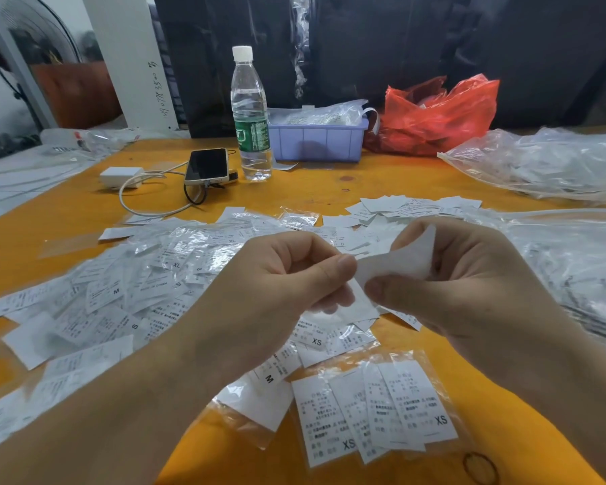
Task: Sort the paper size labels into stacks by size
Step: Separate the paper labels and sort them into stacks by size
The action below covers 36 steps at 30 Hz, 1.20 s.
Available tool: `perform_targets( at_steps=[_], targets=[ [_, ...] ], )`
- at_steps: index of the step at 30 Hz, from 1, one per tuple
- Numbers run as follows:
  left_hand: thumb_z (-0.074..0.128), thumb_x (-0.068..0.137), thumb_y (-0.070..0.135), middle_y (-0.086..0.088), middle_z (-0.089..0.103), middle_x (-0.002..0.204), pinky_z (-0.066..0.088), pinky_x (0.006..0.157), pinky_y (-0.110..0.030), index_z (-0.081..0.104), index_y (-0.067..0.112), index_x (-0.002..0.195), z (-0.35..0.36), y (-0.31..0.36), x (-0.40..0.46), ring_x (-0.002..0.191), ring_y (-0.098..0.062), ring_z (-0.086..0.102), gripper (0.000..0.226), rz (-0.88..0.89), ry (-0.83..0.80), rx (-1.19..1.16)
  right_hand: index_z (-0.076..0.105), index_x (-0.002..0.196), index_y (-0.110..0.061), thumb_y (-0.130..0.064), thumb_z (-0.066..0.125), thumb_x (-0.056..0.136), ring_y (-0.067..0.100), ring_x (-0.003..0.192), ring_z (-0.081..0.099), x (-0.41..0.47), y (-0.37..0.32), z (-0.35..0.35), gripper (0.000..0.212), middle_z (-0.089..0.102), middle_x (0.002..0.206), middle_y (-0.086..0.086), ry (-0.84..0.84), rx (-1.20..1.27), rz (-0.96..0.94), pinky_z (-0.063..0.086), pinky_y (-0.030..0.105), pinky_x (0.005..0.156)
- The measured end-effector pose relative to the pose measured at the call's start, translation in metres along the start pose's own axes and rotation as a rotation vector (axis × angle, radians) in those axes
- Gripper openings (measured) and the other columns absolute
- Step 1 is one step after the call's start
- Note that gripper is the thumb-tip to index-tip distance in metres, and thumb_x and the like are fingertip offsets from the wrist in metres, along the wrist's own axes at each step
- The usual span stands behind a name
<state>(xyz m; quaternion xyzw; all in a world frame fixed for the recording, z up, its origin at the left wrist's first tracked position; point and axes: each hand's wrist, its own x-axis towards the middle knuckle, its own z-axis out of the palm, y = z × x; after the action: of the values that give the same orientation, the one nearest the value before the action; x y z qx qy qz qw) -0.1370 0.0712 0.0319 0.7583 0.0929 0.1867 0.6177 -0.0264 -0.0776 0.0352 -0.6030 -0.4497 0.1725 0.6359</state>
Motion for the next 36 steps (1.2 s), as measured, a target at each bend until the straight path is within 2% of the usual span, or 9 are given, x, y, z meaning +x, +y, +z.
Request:
perform_targets(
  at_steps=[5, 8, 12, 15, 17, 20, 25, 30, 36],
  targets=[
    [0.068, 0.07, 0.041, -0.003, 0.073, 0.068, 0.055, 0.064, -0.018, 0.072, 0.013, 0.075, 0.0015, -0.0009, -0.0005, 0.064, -0.012, 0.067, 0.029, 0.024, 0.028, -0.001, 0.056, 0.053, -0.011, 0.02, 0.062, 0.078, 0.0, 0.035, 0.048, 0.0021, -0.0053, -0.0003, 0.04, 0.051, 0.043, -0.008, -0.05, 0.111, 0.07, 0.035, 0.006, 0.039],
    [0.067, 0.074, 0.042, -0.001, 0.073, 0.07, 0.054, 0.064, -0.016, 0.072, 0.015, 0.078, 0.0009, -0.0013, -0.0008, 0.064, -0.01, 0.067, 0.028, 0.036, 0.02, 0.036, 0.062, 0.049, -0.02, 0.016, 0.065, 0.076, 0.001, 0.037, 0.044, 0.0027, -0.0074, -0.0009, 0.045, 0.051, 0.046, -0.008, -0.08, 0.118, 0.126, 0.033, 0.01, 0.038],
    [0.067, 0.084, 0.043, 0.001, 0.074, 0.076, 0.056, 0.068, -0.021, 0.073, 0.02, 0.083, -0.0019, -0.0018, 0.0006, 0.069, -0.01, 0.066, 0.024, 0.017, -0.053, 0.083, 0.06, 0.051, -0.021, 0.007, 0.079, 0.064, 0.01, 0.041, 0.029, 0.0034, -0.0048, -0.0031, 0.036, 0.038, 0.052, 0.0, -0.085, 0.097, 0.206, 0.025, 0.019, 0.038],
    [0.073, 0.083, 0.025, 0.001, 0.074, 0.08, 0.052, 0.064, -0.016, 0.073, 0.022, 0.088, -0.0049, -0.0014, 0.0012, 0.07, -0.008, 0.067, 0.005, -0.001, -0.105, 0.081, 0.06, 0.052, -0.02, 0.007, 0.082, 0.055, 0.011, 0.041, 0.03, 0.0043, -0.0035, -0.0045, 0.035, 0.039, 0.054, 0.002, -0.065, 0.118, 0.224, 0.026, 0.02, 0.037],
    [0.074, 0.084, 0.013, 0.002, 0.074, 0.078, 0.05, 0.063, -0.012, 0.074, 0.021, 0.087, -0.0061, -0.0028, 0.0008, 0.068, -0.005, 0.066, 0.008, 0.003, -0.105, 0.093, 0.06, 0.053, -0.02, 0.005, 0.082, 0.05, 0.013, 0.042, 0.028, 0.0042, -0.0027, -0.0053, 0.033, 0.04, 0.055, 0.003, -0.067, 0.126, 0.234, 0.025, 0.021, 0.037],
    [0.071, 0.083, 0.024, 0.005, 0.072, 0.075, 0.05, 0.065, -0.012, 0.073, 0.025, 0.086, -0.0052, -0.0032, 0.0012, 0.068, -0.003, 0.065, 0.004, 0.023, -0.119, 0.122, 0.06, 0.056, -0.02, 0.004, 0.084, 0.05, 0.014, 0.045, 0.027, 0.0028, -0.0022, -0.0061, 0.034, 0.041, 0.057, 0.004, -0.09, 0.138, 0.252, 0.025, 0.021, 0.037],
    [0.066, 0.079, 0.035, 0.01, 0.071, 0.075, 0.05, 0.064, -0.013, 0.072, 0.029, 0.088, -0.005, -0.0025, 0.0015, 0.071, -0.002, 0.065, 0.013, 0.079, -0.115, 0.165, 0.068, 0.063, -0.019, -0.015, 0.08, 0.051, 0.01, 0.043, 0.031, 0.0035, -0.0025, -0.0076, 0.017, 0.043, 0.059, 0.004, -0.078, 0.138, 0.299, 0.028, 0.018, 0.037],
    [0.066, 0.08, 0.036, 0.004, 0.07, 0.078, 0.056, 0.07, -0.034, 0.071, 0.032, 0.09, -0.0042, -0.002, -0.0012, 0.075, -0.019, 0.066, 0.012, 0.157, -0.074, 0.263, 0.064, 0.084, 0.007, -0.015, 0.078, 0.057, 0.014, 0.046, 0.017, 0.0021, 0.0003, -0.0079, 0.037, 0.023, 0.064, 0.013, -0.077, 0.114, 0.381, 0.023, 0.02, 0.037],
    [0.064, 0.08, 0.034, 0.008, 0.073, 0.083, 0.056, 0.073, -0.033, 0.07, 0.039, 0.094, -0.004, 0.0001, -0.0028, 0.08, -0.015, 0.068, 0.016, 0.188, -0.051, 0.283, 0.065, 0.073, -0.008, -0.006, 0.073, 0.066, 0.012, 0.046, 0.02, 0.0021, -0.0016, -0.0068, 0.011, 0.025, 0.055, 0.005, -0.065, 0.153, 0.404, 0.024, 0.019, 0.037]
  ],
)
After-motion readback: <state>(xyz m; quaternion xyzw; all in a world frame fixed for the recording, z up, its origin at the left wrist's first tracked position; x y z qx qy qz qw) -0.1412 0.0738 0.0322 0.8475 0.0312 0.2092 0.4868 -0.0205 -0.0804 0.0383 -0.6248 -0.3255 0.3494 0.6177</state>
